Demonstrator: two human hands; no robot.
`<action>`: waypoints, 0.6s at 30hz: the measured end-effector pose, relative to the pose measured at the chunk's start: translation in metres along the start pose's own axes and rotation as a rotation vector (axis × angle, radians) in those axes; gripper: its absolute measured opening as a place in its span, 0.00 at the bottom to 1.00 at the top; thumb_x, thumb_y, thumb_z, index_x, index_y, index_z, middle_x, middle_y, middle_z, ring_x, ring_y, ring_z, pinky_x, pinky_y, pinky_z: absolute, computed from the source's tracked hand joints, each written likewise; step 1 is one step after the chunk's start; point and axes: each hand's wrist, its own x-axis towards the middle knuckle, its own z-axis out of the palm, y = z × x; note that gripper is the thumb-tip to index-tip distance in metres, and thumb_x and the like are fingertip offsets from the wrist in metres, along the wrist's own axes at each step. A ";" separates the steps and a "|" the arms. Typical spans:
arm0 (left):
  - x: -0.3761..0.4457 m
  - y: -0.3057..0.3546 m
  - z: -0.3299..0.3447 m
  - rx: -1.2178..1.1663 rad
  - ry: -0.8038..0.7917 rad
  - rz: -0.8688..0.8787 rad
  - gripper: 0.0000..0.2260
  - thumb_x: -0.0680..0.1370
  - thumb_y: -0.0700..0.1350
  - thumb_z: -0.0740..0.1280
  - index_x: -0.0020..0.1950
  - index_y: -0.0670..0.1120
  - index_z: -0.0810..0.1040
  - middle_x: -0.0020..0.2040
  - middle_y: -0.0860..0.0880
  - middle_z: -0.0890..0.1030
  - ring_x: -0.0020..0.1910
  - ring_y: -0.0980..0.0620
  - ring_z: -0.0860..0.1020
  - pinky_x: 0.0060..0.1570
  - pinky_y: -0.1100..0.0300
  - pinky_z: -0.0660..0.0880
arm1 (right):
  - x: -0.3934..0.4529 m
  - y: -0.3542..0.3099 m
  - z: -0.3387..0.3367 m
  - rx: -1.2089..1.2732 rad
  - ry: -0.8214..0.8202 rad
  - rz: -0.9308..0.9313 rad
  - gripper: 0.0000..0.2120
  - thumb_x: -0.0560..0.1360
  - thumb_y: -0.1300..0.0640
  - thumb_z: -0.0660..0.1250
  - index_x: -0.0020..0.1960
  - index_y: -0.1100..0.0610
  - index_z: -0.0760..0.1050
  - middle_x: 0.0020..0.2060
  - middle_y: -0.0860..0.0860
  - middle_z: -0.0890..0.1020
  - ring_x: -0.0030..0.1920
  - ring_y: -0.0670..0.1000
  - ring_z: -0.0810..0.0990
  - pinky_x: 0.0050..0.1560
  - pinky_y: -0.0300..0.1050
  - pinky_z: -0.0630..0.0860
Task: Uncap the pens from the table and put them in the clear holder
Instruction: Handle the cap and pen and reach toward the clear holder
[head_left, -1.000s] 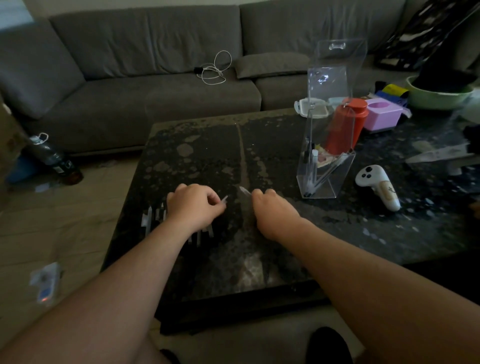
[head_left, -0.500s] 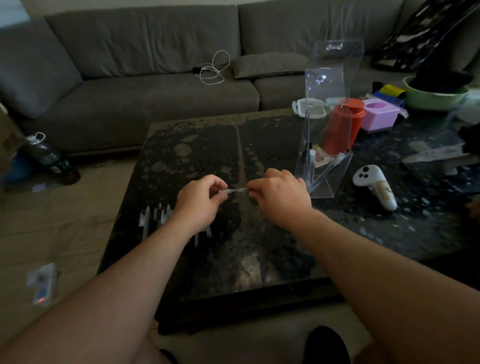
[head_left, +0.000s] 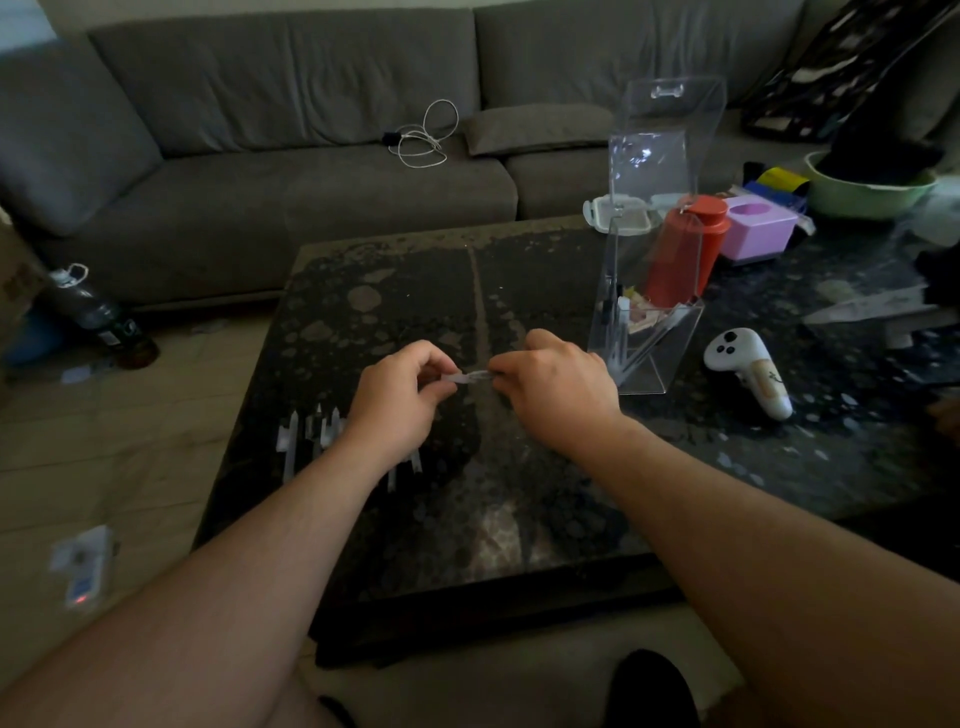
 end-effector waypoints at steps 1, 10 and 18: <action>0.000 0.000 0.000 -0.006 0.010 -0.001 0.08 0.80 0.43 0.74 0.48 0.58 0.81 0.48 0.59 0.84 0.50 0.59 0.81 0.46 0.66 0.72 | 0.001 0.001 -0.001 0.005 0.003 0.007 0.10 0.82 0.44 0.64 0.60 0.40 0.81 0.45 0.46 0.69 0.49 0.55 0.78 0.44 0.50 0.67; -0.001 -0.001 0.001 -0.059 -0.043 0.003 0.07 0.81 0.45 0.73 0.51 0.58 0.81 0.48 0.59 0.84 0.49 0.61 0.81 0.47 0.63 0.74 | 0.001 -0.002 0.000 0.032 -0.024 -0.033 0.10 0.82 0.44 0.65 0.60 0.41 0.82 0.45 0.47 0.72 0.46 0.55 0.78 0.43 0.52 0.79; 0.000 -0.005 0.001 -0.108 -0.077 0.005 0.05 0.82 0.48 0.71 0.55 0.59 0.83 0.46 0.61 0.85 0.46 0.66 0.82 0.47 0.66 0.74 | 0.003 0.003 -0.005 0.100 -0.006 -0.035 0.07 0.79 0.47 0.70 0.52 0.50 0.77 0.45 0.47 0.79 0.45 0.51 0.78 0.43 0.51 0.76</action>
